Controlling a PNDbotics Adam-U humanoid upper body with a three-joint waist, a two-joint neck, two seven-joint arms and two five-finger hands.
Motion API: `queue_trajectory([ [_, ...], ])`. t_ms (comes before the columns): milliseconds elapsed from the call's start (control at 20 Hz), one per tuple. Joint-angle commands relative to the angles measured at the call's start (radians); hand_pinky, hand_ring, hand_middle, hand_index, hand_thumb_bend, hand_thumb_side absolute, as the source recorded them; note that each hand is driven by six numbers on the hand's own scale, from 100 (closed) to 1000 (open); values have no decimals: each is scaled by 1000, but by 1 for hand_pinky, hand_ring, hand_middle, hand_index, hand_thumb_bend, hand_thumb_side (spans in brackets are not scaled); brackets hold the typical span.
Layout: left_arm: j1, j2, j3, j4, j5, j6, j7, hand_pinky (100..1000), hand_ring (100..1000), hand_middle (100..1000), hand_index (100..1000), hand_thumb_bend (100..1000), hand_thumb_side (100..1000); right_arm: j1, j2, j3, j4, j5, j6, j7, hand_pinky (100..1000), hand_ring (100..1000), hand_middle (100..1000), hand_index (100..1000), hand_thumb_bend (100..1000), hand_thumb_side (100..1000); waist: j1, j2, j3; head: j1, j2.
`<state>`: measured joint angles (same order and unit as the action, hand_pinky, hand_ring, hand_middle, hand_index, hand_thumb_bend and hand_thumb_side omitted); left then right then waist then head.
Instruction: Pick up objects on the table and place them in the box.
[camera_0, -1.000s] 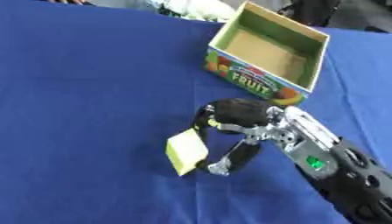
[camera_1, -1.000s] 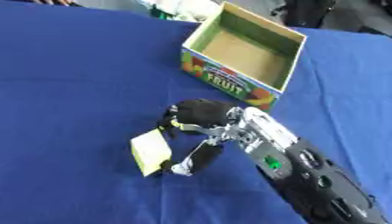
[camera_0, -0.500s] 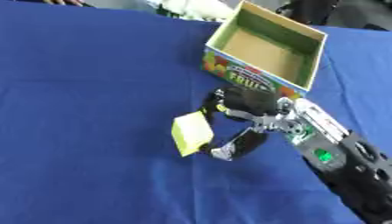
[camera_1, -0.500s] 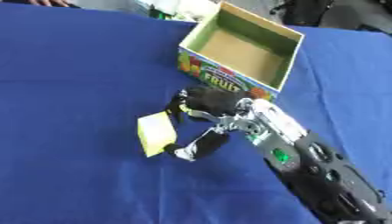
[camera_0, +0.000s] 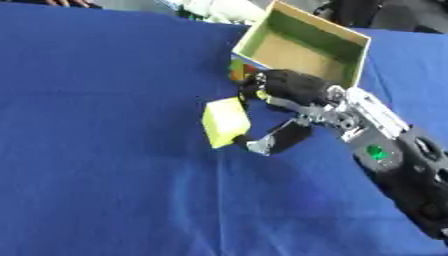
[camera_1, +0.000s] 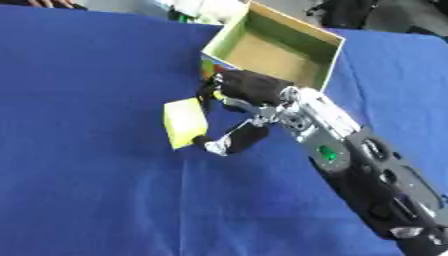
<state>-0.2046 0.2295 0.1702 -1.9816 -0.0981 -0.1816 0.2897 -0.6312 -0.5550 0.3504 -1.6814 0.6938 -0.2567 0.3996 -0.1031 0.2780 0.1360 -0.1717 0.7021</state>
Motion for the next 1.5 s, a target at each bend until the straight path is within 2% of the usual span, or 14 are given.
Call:
queue_trajectory([
  [50, -12, 11, 4, -18, 2, -1, -3, 831, 718, 939, 732, 230, 836, -21, -47, -37, -46, -34, 12, -13, 861, 776, 537, 600, 100, 587, 8, -12, 0, -4, -10],
  [400, -13, 14, 5, -18, 0, -1, -1, 831, 719, 939, 732, 225, 835, -23, -85, -104, -77, -77, 71, -47, 856, 771, 535, 597, 100, 608, 12, -11, -5, -4, -36],
  [750, -14, 19, 4, -18, -3, 0, 0, 832, 720, 939, 732, 223, 836, -27, -171, -197, -57, -142, 143, -114, 841, 762, 526, 587, 100, 611, 14, -7, -5, -10, -56],
  [1000, -16, 21, 3, -18, -2, -1, -2, 833, 720, 939, 732, 220, 836, -49, -253, -262, 38, -191, 197, -148, 833, 756, 522, 582, 102, 611, 15, -2, -1, -20, -63],
  [1200, -21, 25, 1, -18, -2, -2, -5, 833, 720, 941, 732, 216, 838, -71, -323, -297, 139, -190, 254, -165, 829, 754, 517, 577, 100, 608, 14, 11, 6, -35, -85],
  [1500, -31, 27, -5, -18, 0, -5, -11, 834, 720, 942, 731, 210, 840, -131, -338, -300, 291, -159, 246, -190, 826, 753, 515, 575, 100, 603, 17, 28, 22, -43, -111],
])
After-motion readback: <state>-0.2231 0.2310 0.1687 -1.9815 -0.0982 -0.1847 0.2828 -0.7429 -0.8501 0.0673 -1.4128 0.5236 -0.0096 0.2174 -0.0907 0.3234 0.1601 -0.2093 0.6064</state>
